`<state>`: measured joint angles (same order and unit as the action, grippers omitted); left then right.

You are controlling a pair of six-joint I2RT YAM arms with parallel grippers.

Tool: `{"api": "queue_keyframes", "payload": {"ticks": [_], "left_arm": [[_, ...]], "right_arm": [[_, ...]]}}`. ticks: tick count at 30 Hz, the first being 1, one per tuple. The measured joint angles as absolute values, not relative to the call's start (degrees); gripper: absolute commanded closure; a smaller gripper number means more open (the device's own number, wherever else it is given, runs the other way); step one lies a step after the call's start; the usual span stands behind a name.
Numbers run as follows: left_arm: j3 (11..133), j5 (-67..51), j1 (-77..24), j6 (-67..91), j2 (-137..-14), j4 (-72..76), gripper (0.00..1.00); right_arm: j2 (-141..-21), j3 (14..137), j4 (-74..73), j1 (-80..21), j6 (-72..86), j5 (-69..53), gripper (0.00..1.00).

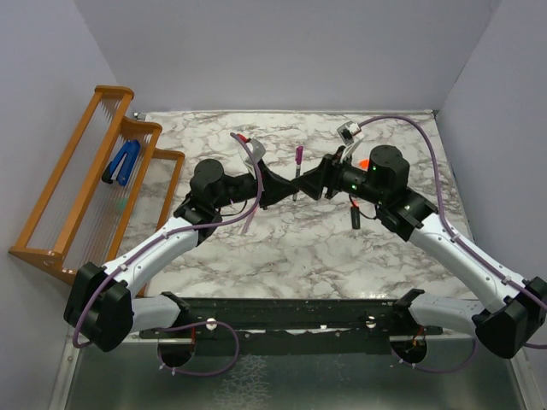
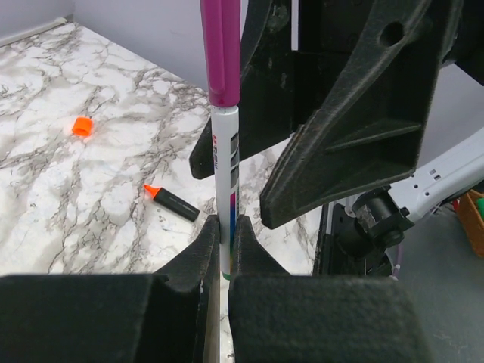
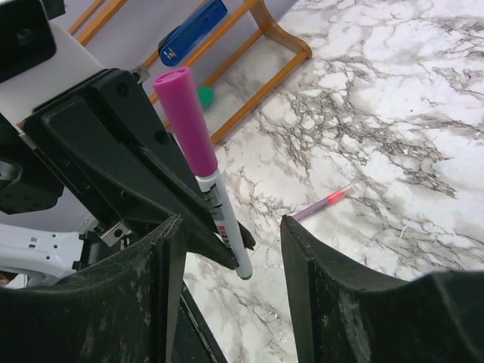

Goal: Insert the pens into the pen caps

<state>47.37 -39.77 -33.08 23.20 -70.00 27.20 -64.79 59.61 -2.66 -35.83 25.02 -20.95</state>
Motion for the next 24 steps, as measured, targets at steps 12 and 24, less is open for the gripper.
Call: {"api": "queue_keyframes", "payload": {"ticks": [12,24], "left_arm": [[47.4,-41.6,-33.0,23.2,-69.9,26.9,1.0],[47.4,-41.6,-32.7,24.3,-69.7,26.9,0.82]], "right_arm": [[-68.2,61.4,-1.8,-36.0,24.8,-21.9,0.85],[-69.1,62.5,-1.8,-36.0,23.8,-23.3,0.99]]}}
